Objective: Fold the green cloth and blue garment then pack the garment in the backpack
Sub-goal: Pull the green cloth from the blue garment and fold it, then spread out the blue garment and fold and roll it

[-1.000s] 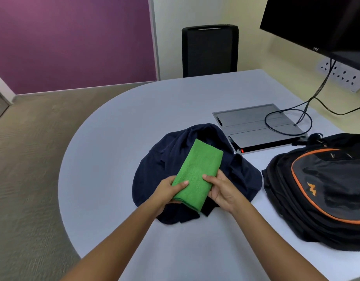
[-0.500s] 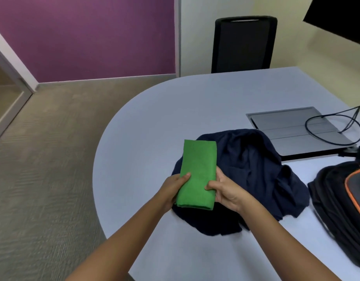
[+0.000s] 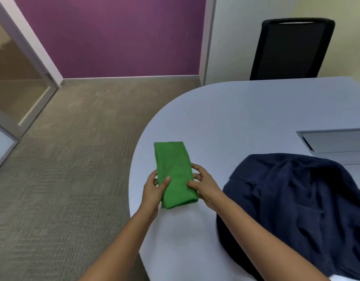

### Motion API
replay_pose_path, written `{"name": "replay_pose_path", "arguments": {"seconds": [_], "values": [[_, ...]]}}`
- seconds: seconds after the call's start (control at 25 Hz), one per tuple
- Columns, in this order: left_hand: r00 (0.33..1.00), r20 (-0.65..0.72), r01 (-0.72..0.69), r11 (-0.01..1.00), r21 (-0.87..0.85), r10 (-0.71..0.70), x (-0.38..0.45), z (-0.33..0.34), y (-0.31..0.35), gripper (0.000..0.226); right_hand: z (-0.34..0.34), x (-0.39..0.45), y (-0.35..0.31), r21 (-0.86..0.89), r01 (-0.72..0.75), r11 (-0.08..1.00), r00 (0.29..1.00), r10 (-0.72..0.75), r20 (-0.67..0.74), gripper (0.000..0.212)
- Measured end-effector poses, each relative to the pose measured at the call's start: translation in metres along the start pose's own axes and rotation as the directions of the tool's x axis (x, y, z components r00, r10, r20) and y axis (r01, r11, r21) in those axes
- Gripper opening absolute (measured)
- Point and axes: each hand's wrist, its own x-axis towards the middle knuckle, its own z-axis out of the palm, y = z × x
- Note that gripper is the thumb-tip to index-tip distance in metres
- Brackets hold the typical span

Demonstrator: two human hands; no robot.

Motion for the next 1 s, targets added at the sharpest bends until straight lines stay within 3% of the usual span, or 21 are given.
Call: {"name": "replay_pose_path", "arguments": {"seconds": [0.08, 0.12, 0.16, 0.24, 0.32, 0.4, 0.48, 0.64, 0.84, 1.0], "values": [[0.987, -0.136, -0.052, 0.969, 0.243, 0.087, 0.023, -0.024, 0.003, 0.056, 0.028, 0.023, 0.005, -0.142, 0.057, 0.988, 0.997, -0.065, -0.052, 0.059], [0.965, -0.215, -0.032, 0.882, 0.47, 0.15, 0.03, -0.034, 0.0, 0.064, 0.038, 0.03, 0.013, -0.283, 0.068, 0.957, 0.994, -0.088, -0.059, 0.061], [0.942, -0.239, -0.01, 0.73, 0.683, 0.236, 0.033, -0.044, -0.006, 0.066, 0.047, 0.036, 0.026, -0.464, 0.077, 0.883, 0.994, -0.105, -0.034, 0.064], [0.956, 0.003, -0.14, 0.445, 0.884, 0.294, 0.029, -0.049, -0.028, 0.058, 0.058, 0.04, 0.052, -0.73, 0.144, 0.668, 0.99, -0.105, 0.098, 0.063], [0.93, 0.315, -0.355, 0.251, 0.9, 0.187, 0.015, -0.051, -0.054, 0.051, 0.062, 0.038, 0.068, -0.788, 0.224, 0.574, 0.974, -0.11, 0.197, 0.06], [0.898, 0.431, -0.44, 0.152, 0.885, 0.09, 0.019, -0.057, -0.076, 0.052, 0.061, 0.037, 0.073, -0.821, 0.248, 0.514, 0.969, -0.111, 0.222, 0.062], [0.893, 0.448, -0.45, 0.04, 0.892, 0.044, 0.037, -0.061, -0.078, 0.054, 0.054, 0.037, 0.076, -0.848, 0.215, 0.484, 0.976, -0.076, 0.204, 0.065], [0.95, 0.31, -0.309, -0.049, 0.95, 0.027, 0.069, -0.066, -0.046, 0.056, 0.035, 0.031, 0.075, -0.833, 0.12, 0.541, 0.992, -0.039, 0.117, 0.06], [0.953, 0.302, -0.301, -0.108, 0.947, -0.005, 0.086, -0.072, -0.033, 0.058, 0.0, 0.0, 0.07, -0.773, 0.055, 0.632, 0.998, -0.063, 0.019, 0.052], [0.941, 0.303, -0.296, -0.065, 0.953, 0.149, 0.074, -0.052, -0.036, 0.067, -0.03, -0.033, 0.062, -0.772, 0.053, 0.633, 0.971, -0.214, -0.109, 0.047]]}}
